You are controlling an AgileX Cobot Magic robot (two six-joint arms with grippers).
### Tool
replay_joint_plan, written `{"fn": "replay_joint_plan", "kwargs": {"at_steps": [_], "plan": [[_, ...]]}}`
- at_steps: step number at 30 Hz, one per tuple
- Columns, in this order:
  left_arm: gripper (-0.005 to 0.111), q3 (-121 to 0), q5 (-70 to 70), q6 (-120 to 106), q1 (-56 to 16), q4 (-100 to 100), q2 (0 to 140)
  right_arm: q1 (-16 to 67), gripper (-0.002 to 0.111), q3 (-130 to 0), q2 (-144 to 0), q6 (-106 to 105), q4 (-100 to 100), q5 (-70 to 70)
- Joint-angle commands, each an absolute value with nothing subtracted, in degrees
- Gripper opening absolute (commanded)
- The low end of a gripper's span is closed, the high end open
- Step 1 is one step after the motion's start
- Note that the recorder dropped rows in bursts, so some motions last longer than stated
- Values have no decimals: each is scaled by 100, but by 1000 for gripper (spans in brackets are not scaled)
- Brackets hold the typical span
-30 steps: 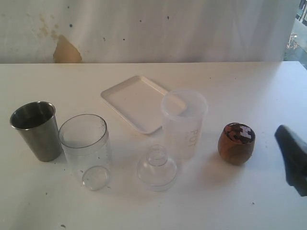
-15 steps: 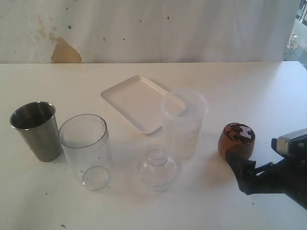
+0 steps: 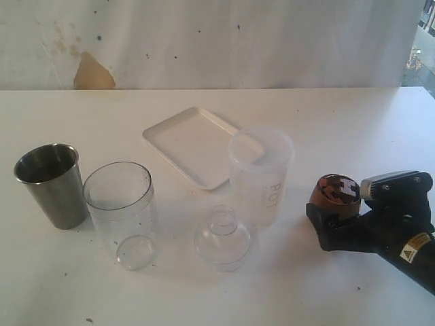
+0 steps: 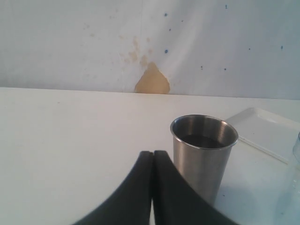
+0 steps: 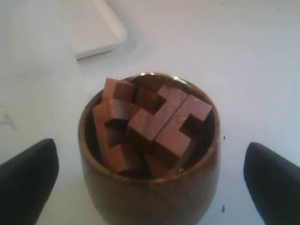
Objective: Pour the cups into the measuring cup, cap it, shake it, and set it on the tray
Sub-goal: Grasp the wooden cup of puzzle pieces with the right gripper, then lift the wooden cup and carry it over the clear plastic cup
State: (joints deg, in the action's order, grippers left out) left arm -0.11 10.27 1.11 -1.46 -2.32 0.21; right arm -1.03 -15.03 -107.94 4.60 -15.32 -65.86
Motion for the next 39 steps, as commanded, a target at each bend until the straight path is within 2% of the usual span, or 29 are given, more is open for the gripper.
{"fn": "replay_joint_plan", "kwargs": {"at_steps": [1, 12, 15, 17, 19, 24, 28, 34, 39], "plan": [[1, 0, 986, 125, -137, -260, 0, -104, 104, -1680, -11146, 261, -1508, -6887], [1, 0, 986, 125, -137, -260, 0, -104, 104, -1997, -11739, 274, -1508, -6996], [1, 0, 986, 125, -137, -260, 0, -104, 100, -1996, -11739, 274, -1508, -6996], [1, 0, 986, 125, -137, -260, 0, -104, 92, -1996, -11739, 274, -1508, -6996], [1, 0, 986, 125, -137, -260, 0, -104, 79, -1996, -11739, 274, -1508, -6996], [1, 0, 986, 125, -137, -260, 0, -104, 30, -1996, -11739, 274, -1508, -6996], [1, 0, 986, 125, -137, -260, 0, -104, 1, -1928, -11694, 300, -2020, -6996], [1, 0, 986, 125, -137, -260, 0, -104, 0, -1928, -11164, 563, -2330, -6888], [1, 0, 986, 125, -137, -260, 0, -104, 0, -1928, -10210, 1079, -2307, -5904]]}}
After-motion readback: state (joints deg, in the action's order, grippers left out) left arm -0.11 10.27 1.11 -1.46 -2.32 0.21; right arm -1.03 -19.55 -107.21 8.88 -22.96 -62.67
